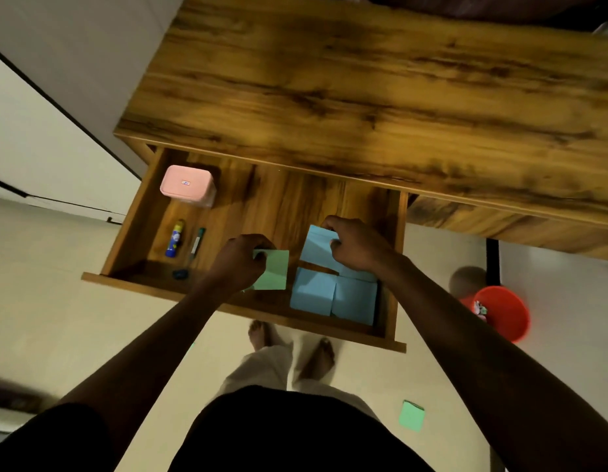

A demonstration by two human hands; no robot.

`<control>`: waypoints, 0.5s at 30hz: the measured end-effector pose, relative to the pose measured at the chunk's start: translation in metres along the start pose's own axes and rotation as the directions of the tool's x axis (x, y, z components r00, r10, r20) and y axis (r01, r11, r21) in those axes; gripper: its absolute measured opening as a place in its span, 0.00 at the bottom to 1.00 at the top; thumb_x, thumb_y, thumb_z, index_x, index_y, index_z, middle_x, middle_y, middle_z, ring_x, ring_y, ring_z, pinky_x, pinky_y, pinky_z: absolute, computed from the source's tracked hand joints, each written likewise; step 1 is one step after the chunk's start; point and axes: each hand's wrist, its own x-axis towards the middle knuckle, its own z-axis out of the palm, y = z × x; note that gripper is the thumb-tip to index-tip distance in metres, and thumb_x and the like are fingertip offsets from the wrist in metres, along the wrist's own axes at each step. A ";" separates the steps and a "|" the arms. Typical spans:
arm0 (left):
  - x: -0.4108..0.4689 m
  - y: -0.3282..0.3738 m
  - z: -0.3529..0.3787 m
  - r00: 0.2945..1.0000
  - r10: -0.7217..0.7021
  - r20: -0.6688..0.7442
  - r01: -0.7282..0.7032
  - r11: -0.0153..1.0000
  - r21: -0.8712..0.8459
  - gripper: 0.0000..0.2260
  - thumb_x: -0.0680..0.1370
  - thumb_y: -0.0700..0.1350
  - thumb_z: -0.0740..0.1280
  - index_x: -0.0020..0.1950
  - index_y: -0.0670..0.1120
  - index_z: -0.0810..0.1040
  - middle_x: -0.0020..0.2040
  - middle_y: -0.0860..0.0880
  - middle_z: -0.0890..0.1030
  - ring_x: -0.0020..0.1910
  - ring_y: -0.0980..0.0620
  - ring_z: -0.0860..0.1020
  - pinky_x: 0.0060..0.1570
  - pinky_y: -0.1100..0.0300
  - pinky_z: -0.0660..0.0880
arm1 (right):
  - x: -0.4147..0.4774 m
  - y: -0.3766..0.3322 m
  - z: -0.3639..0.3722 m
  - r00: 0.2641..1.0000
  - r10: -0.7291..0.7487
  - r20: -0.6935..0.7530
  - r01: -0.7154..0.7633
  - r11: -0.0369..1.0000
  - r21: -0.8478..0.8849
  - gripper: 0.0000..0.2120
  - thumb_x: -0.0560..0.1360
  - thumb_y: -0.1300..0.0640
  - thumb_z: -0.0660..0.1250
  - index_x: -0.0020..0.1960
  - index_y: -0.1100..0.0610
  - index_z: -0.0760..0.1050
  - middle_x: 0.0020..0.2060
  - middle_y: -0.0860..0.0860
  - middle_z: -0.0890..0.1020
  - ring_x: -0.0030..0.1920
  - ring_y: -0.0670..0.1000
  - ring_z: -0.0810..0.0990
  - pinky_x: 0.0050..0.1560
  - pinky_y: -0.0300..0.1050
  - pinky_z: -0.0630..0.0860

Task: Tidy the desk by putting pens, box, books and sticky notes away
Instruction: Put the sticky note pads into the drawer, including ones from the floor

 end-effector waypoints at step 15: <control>0.041 -0.037 0.026 0.981 -0.001 0.195 -0.020 0.994 0.105 0.14 0.77 0.44 0.70 0.63 0.53 0.79 0.63 0.51 0.80 0.62 0.49 0.76 0.52 0.55 0.76 | 0.050 0.003 0.030 0.982 0.153 0.108 -0.137 0.979 -0.148 0.23 0.79 0.58 0.65 0.73 0.51 0.67 0.62 0.55 0.80 0.57 0.57 0.81 0.58 0.56 0.79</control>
